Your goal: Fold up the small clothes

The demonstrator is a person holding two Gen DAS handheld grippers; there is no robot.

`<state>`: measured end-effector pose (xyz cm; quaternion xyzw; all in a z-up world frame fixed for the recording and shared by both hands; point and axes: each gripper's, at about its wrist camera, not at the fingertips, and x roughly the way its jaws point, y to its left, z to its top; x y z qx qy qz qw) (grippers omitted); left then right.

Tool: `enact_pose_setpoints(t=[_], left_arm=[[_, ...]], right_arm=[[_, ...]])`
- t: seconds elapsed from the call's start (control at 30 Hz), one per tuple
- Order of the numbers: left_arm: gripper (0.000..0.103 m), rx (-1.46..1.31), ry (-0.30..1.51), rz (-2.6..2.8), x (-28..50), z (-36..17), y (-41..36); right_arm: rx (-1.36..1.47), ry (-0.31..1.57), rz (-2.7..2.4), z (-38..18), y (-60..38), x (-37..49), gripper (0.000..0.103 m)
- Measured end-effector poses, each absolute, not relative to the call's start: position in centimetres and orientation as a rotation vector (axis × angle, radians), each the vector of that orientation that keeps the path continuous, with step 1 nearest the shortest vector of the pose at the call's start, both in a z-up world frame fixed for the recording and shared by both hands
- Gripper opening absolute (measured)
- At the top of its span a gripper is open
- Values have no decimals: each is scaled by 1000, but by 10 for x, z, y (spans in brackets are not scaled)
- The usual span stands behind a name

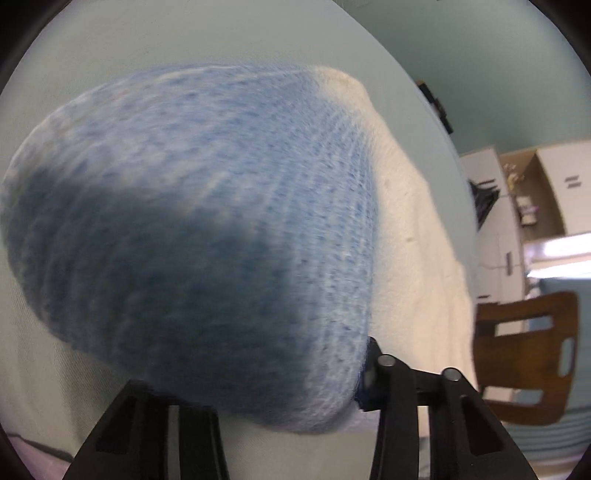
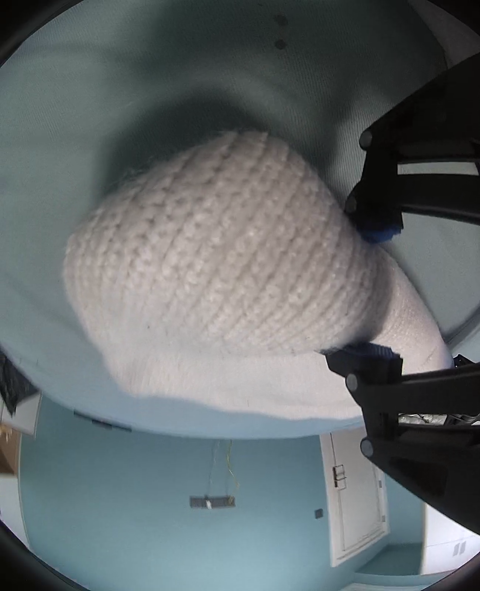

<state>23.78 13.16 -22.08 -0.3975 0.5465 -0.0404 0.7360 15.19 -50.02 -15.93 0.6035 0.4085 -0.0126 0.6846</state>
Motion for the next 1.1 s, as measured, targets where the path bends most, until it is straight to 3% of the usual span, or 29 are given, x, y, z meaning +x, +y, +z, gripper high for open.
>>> enact_pose_setpoints(t=[0.3, 0.63, 0.83, 0.93, 1.03, 1.07, 1.1], left_arm=[[33, -926, 1145, -181, 184, -177, 140], [33, -933, 1197, -193, 120, -147, 147], [33, -1012, 1252, -250, 154, -120, 158], [44, -1140, 1333, -206, 206, -116, 174], [77, -1273, 1280, -198, 269, -114, 183], [93, -1286, 1178, -227, 294, -110, 187], [103, -1252, 1116, -230, 306, -105, 189]], right_arm=[[1334, 805, 132, -113, -503, 122, 29], [1425, 1034, 158, -126, -511, 68, 29], [1365, 1057, 195, -95, -513, 83, 29], [1401, 1101, 197, -87, -518, 115, 29], [1413, 1146, 215, -75, -522, 190, 38], [1431, 1137, 232, -75, -521, 212, 49], [1456, 1107, 264, -77, -523, 241, 59]])
